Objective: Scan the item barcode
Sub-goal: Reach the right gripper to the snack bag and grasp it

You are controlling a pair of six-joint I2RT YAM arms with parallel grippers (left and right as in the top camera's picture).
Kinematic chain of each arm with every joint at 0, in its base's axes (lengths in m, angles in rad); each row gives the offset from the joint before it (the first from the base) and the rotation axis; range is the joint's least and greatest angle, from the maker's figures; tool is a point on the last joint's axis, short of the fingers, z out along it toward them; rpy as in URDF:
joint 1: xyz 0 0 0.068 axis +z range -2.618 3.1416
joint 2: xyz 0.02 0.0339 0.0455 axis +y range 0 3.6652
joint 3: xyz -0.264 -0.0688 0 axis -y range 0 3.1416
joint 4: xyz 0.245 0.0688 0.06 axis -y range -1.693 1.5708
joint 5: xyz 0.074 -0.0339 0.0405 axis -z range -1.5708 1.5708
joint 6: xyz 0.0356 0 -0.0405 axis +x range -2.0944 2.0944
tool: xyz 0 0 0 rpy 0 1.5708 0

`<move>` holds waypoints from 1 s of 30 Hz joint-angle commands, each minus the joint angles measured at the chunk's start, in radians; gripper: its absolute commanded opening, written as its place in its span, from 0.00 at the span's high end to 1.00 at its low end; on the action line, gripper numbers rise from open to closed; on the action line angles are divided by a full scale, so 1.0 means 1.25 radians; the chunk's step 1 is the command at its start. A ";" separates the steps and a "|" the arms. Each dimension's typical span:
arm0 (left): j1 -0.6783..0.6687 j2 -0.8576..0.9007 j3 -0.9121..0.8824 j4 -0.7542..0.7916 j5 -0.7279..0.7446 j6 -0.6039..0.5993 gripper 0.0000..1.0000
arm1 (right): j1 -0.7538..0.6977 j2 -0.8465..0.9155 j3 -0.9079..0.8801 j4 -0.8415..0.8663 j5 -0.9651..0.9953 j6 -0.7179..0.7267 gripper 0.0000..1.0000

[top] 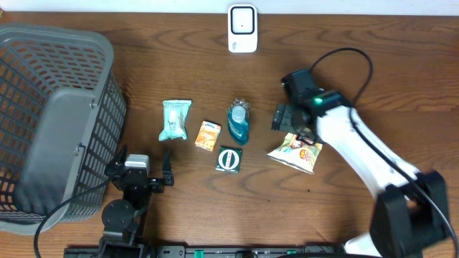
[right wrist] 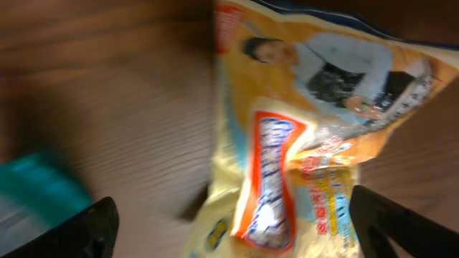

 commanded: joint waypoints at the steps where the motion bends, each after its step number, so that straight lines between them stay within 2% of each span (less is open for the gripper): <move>1: 0.002 -0.002 -0.016 -0.029 -0.010 -0.004 0.02 | 0.014 0.070 0.020 -0.024 0.137 0.113 0.10; 11: 0.002 -0.002 -0.016 -0.029 -0.010 -0.004 0.02 | 0.023 0.192 0.020 -0.019 0.137 0.115 0.17; 17: 0.002 -0.002 -0.016 -0.029 -0.011 -0.004 0.02 | 0.036 0.220 0.020 -0.037 0.176 0.099 0.42; 18: 0.002 -0.002 -0.016 -0.029 -0.010 -0.004 0.02 | 0.035 0.228 0.020 -0.043 0.176 0.092 0.49; 20: 0.002 -0.002 -0.016 -0.029 -0.010 -0.004 0.02 | 0.034 0.235 0.019 -0.054 0.175 0.085 0.72; 23: 0.002 -0.002 -0.016 -0.029 -0.010 -0.004 0.02 | 0.034 0.241 0.019 -0.061 0.141 0.067 0.99; 26: 0.002 -0.002 -0.016 -0.029 -0.011 -0.004 0.02 | 0.024 0.237 0.027 -0.046 0.057 0.002 0.99; 30: 0.002 -0.002 -0.016 -0.029 -0.010 -0.004 0.02 | -0.037 0.234 0.095 -0.074 -0.150 -0.165 0.99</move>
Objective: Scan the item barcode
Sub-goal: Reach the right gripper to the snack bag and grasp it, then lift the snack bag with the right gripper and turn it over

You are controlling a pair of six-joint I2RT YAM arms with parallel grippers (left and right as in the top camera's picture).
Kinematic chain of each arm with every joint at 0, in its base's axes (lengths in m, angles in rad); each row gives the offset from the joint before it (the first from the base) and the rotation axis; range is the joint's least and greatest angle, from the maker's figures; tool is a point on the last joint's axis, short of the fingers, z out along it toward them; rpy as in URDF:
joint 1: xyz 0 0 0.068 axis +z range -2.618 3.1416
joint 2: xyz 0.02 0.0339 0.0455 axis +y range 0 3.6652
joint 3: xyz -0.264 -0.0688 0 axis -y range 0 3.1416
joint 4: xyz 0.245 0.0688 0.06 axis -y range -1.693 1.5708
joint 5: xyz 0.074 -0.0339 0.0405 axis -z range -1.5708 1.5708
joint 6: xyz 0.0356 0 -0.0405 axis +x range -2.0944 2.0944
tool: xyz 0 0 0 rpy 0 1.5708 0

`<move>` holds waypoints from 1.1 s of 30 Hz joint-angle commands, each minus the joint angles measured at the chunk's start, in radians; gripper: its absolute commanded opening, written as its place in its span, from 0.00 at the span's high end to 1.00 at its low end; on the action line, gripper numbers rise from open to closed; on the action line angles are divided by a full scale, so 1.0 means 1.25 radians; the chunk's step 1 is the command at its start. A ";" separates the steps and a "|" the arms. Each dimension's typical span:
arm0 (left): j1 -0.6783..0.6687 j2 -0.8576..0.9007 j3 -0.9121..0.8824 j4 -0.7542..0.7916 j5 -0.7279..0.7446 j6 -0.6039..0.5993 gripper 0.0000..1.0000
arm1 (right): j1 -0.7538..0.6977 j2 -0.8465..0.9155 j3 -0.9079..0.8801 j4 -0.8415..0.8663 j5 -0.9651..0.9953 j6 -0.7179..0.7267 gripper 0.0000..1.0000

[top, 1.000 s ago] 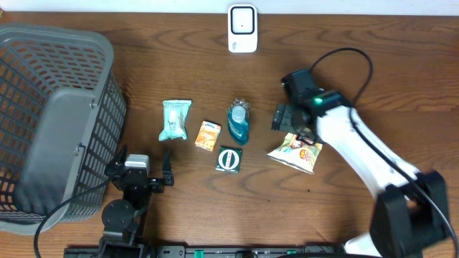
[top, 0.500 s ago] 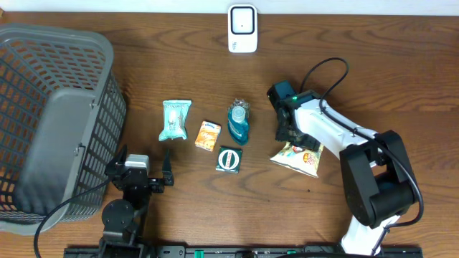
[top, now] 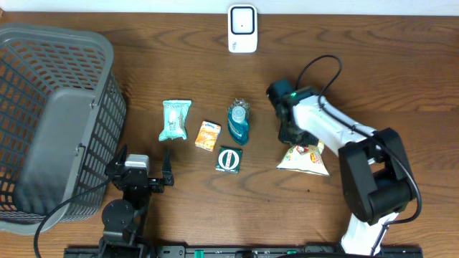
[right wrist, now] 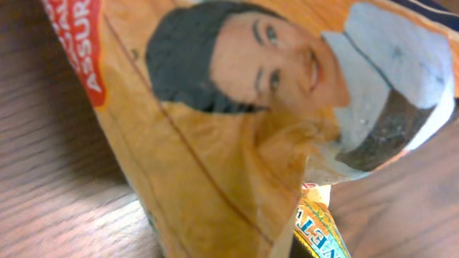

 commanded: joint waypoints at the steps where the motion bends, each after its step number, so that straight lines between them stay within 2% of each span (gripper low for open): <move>1: 0.002 -0.002 -0.016 -0.029 -0.010 -0.004 0.02 | -0.056 0.024 0.059 -0.007 -0.292 -0.181 0.99; 6: 0.002 -0.002 -0.016 -0.029 -0.010 -0.004 0.02 | -0.157 0.024 0.142 -0.106 -0.656 -0.394 0.99; 9: 0.002 -0.002 -0.016 -0.029 -0.010 -0.004 0.02 | -0.216 0.024 0.166 -0.182 -0.773 -0.416 0.99; 15: 0.002 -0.002 -0.016 -0.029 -0.010 -0.004 0.02 | -0.300 0.024 0.168 -0.284 -0.869 -0.416 0.99; 21: 0.002 -0.002 -0.016 -0.029 -0.010 -0.004 0.02 | -0.350 0.024 0.168 -0.469 -1.035 -0.415 0.99; 25: 0.002 -0.002 -0.016 -0.029 -0.010 -0.004 0.02 | -0.367 0.024 0.168 -0.584 -1.070 -0.415 0.99; 33: 0.002 -0.002 -0.016 -0.029 -0.010 -0.004 0.02 | -0.368 0.024 0.164 -0.588 -1.080 -0.319 0.98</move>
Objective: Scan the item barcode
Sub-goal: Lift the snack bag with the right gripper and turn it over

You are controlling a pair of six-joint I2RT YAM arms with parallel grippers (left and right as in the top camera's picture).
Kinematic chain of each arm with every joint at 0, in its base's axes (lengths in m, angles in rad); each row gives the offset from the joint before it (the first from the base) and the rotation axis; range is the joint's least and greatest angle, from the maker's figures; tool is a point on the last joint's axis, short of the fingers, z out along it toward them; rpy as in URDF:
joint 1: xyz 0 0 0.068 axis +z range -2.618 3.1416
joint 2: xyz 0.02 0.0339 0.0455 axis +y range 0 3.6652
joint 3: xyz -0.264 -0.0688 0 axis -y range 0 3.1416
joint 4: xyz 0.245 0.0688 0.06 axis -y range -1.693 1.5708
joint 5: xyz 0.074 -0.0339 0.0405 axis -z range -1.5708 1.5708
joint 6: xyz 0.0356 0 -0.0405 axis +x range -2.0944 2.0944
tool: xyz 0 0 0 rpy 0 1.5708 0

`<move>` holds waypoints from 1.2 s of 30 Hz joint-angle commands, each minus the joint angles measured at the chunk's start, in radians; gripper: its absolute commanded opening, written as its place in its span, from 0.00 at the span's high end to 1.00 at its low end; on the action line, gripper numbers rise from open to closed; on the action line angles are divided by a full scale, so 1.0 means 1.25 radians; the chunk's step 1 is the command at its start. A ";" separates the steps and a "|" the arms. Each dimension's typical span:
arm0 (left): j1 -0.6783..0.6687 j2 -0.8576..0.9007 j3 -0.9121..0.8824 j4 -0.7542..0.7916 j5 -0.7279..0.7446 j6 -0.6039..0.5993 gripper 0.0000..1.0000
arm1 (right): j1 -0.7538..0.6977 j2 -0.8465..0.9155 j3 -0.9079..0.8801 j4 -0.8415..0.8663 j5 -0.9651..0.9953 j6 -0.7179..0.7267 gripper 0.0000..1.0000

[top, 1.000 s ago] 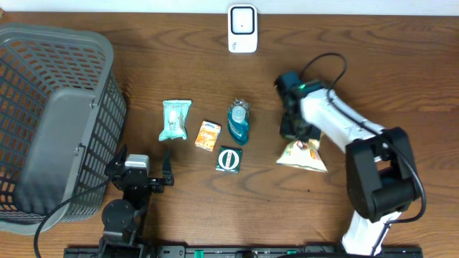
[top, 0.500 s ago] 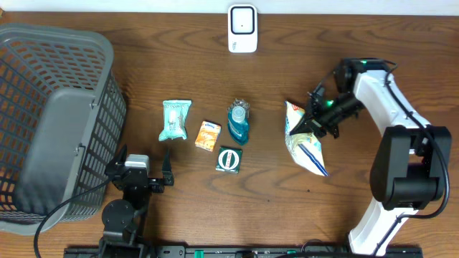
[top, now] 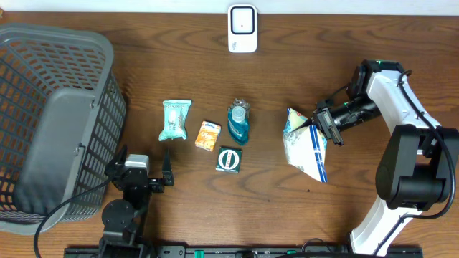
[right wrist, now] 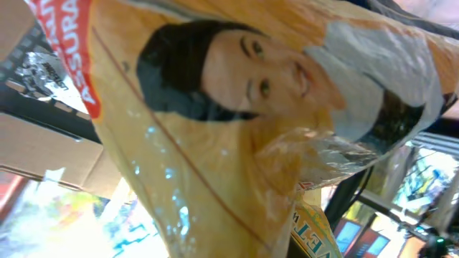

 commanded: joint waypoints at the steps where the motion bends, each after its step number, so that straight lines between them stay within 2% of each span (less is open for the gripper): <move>1: 0.002 -0.002 -0.016 -0.029 -0.010 -0.004 0.02 | -0.002 0.001 0.013 -0.004 -0.052 0.046 0.98; 15: 0.002 -0.002 -0.016 -0.029 -0.010 -0.004 0.02 | 0.000 0.001 0.013 -0.004 -0.028 0.045 0.98; 20: 0.002 -0.002 -0.016 -0.029 -0.011 -0.004 0.02 | 0.002 0.001 0.013 -0.004 -0.027 0.092 0.99; 23: 0.002 -0.002 -0.016 -0.029 -0.010 -0.004 0.02 | 0.002 0.001 0.013 -0.004 -0.018 0.152 0.99; 26: 0.002 -0.002 -0.016 -0.029 -0.010 -0.004 0.02 | 0.002 0.001 0.016 0.031 0.039 0.281 0.99; 30: 0.002 -0.002 -0.016 -0.029 -0.010 -0.004 0.02 | 0.002 0.001 0.038 0.150 0.225 0.491 0.99; 36: 0.002 -0.002 -0.016 -0.029 -0.010 -0.004 0.02 | 0.005 0.001 0.138 0.193 0.437 0.607 0.99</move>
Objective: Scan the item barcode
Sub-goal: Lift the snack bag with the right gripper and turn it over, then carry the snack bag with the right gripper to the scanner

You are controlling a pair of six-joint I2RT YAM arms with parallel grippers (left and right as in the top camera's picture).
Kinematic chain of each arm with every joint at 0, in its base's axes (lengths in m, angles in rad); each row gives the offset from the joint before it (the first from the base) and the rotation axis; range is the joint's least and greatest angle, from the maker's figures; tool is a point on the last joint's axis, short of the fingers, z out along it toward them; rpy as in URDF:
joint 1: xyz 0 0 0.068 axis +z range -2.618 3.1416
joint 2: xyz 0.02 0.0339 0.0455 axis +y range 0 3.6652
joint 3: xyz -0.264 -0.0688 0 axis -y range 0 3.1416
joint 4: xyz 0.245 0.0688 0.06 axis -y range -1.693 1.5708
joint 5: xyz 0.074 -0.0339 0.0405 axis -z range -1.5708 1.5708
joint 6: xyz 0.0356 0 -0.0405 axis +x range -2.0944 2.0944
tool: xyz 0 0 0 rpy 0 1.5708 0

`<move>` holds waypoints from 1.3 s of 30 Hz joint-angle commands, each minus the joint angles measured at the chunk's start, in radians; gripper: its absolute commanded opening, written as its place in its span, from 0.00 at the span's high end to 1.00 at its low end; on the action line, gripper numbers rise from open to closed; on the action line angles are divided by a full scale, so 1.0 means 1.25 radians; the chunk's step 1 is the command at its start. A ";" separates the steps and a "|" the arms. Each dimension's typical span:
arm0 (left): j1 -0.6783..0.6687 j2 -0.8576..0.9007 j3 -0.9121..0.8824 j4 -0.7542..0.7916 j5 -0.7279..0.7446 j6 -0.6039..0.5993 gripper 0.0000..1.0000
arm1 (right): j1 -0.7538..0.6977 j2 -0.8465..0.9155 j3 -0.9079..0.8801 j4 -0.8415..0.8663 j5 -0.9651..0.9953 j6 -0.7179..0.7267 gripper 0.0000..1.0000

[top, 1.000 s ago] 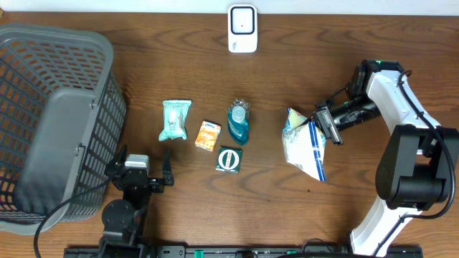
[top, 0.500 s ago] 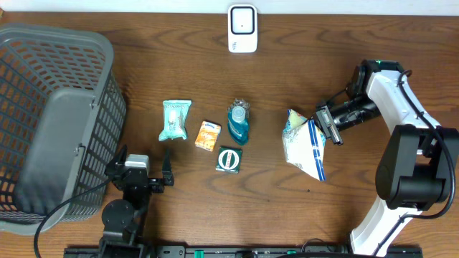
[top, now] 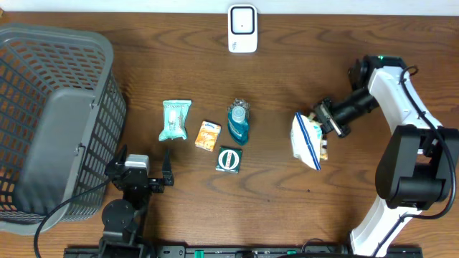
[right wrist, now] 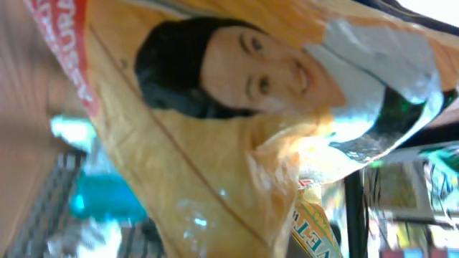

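Observation:
The snack bag (top: 307, 140) hangs above the table right of centre, held at its top edge by my right gripper (top: 326, 122), which is shut on it. From overhead the bag shows a narrow white and blue side. In the right wrist view its orange front with a woman's face (right wrist: 237, 86) fills the frame and hides my fingers. The white scanner (top: 242, 29) stands at the table's far edge, centre. My left gripper (top: 166, 170) rests low at the front left, away from everything; its jaws are too small to read.
A grey mesh basket (top: 54, 122) fills the left side. In the middle lie a mint-green packet (top: 175, 120), a small orange box (top: 208, 135), a blue bottle (top: 239, 122) and a round green tin (top: 229, 158).
The bag has turned in my right gripper: its broad white face was up, now only a narrow side shows from overhead. Gripper and bag sit slightly farther back. The left arm is unchanged.
My right gripper was open just above the bag lying on the table right of the bottle. Then it was down on the bag's top edge. Later the arm reached in from the right, the bag raised with its white back up. Now the bag is turned edge-on.

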 commanded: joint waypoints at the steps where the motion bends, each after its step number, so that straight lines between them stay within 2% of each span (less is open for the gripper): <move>1: 0.002 -0.002 -0.016 -0.029 -0.010 -0.004 0.02 | 0.010 -0.002 0.087 0.041 0.164 0.122 0.99; 4: 0.002 -0.002 -0.016 -0.029 -0.010 -0.004 0.02 | 0.035 -0.002 0.135 0.167 0.253 0.085 0.98; 11: 0.002 -0.002 -0.016 -0.029 -0.010 -0.004 0.02 | 0.125 -0.002 0.143 0.453 0.278 -0.048 0.99; 24: 0.002 -0.002 -0.016 -0.029 -0.010 -0.004 0.02 | 0.319 0.026 0.144 0.895 0.627 -0.033 0.99; 31: 0.002 -0.002 -0.016 -0.029 -0.010 -0.004 0.02 | 0.352 0.096 0.153 1.155 0.746 -0.063 0.99; 36: 0.002 -0.002 -0.016 -0.029 -0.010 -0.004 0.02 | 0.352 0.181 0.222 1.290 0.749 -0.127 0.99; 39: 0.002 -0.002 -0.016 -0.029 -0.010 -0.004 0.02 | 0.353 0.256 0.327 1.281 0.745 -0.141 0.99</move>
